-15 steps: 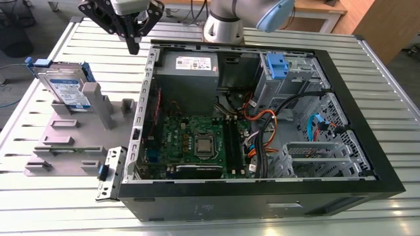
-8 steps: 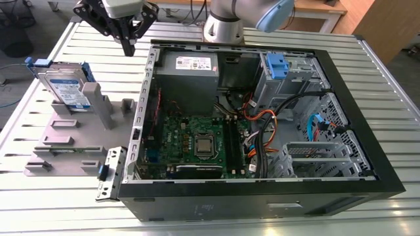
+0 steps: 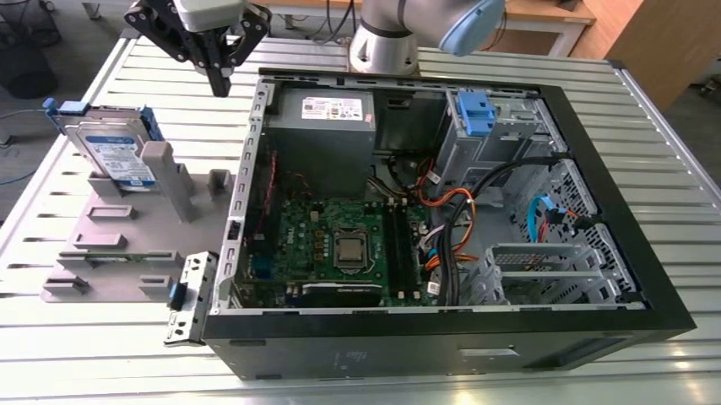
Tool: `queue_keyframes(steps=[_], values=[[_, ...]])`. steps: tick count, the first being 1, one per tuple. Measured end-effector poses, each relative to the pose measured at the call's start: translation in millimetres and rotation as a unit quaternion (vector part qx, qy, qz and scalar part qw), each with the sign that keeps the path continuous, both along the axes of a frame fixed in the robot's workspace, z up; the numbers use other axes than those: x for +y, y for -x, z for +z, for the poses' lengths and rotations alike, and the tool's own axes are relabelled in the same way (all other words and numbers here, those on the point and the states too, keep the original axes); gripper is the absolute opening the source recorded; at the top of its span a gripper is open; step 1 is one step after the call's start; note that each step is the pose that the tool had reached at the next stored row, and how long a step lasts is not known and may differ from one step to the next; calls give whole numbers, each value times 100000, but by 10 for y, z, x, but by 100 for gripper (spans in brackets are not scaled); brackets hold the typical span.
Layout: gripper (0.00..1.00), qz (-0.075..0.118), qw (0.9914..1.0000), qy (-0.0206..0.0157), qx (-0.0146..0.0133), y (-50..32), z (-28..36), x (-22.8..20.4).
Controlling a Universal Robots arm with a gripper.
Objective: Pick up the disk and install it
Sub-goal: 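Reach for the disk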
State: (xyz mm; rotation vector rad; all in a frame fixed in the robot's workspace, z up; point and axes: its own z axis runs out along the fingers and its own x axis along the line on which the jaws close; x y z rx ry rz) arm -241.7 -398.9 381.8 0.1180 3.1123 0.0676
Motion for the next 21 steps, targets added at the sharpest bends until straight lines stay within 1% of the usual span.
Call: queue_keyframes(steps=[4, 8, 15, 21], values=[[11, -4, 100000, -10, -11, 5, -3, 0], [11, -2, 100000, -1, 2, 36, -5, 0], [11, 5, 100000, 0, 0, 161, -16, 2], [11, -2, 100000, -1, -2, 299, -26, 7]])
